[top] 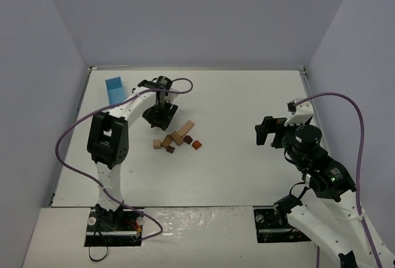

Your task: Build the wood block tower

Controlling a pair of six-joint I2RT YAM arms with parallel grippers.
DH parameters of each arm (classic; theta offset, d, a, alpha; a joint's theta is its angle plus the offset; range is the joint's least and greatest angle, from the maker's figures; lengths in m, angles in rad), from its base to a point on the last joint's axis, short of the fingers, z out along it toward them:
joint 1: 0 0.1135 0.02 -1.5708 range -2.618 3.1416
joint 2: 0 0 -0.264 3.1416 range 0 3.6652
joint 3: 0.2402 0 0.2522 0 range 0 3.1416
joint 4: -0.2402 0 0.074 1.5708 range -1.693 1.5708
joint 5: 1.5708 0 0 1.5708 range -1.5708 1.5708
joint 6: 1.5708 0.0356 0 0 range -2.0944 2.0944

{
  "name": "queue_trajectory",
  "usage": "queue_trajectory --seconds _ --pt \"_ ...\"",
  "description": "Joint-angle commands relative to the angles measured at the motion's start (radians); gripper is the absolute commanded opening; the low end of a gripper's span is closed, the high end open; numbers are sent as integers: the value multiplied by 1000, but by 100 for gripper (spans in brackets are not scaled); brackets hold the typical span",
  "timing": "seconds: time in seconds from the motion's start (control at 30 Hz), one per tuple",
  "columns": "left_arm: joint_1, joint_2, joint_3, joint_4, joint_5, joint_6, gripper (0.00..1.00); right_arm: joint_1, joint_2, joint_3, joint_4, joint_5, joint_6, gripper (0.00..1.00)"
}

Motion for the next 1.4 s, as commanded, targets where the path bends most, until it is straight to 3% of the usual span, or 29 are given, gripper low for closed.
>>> queue_trajectory --seconds 0.0,0.27,0.73,1.07,1.37 --pt "38 -32 -39 107 65 104 2 9 -7 1 69 41 15 100" --pt "46 -42 -142 214 137 156 6 9 12 1 69 42 13 100" --pt "48 -40 -212 242 139 159 15 9 0 -1 70 44 12 100" --pt "49 -52 -245 236 121 184 33 9 5 -1 70 37 17 100" --pt "69 -49 -247 219 95 224 41 9 8 -1 69 25 20 100"
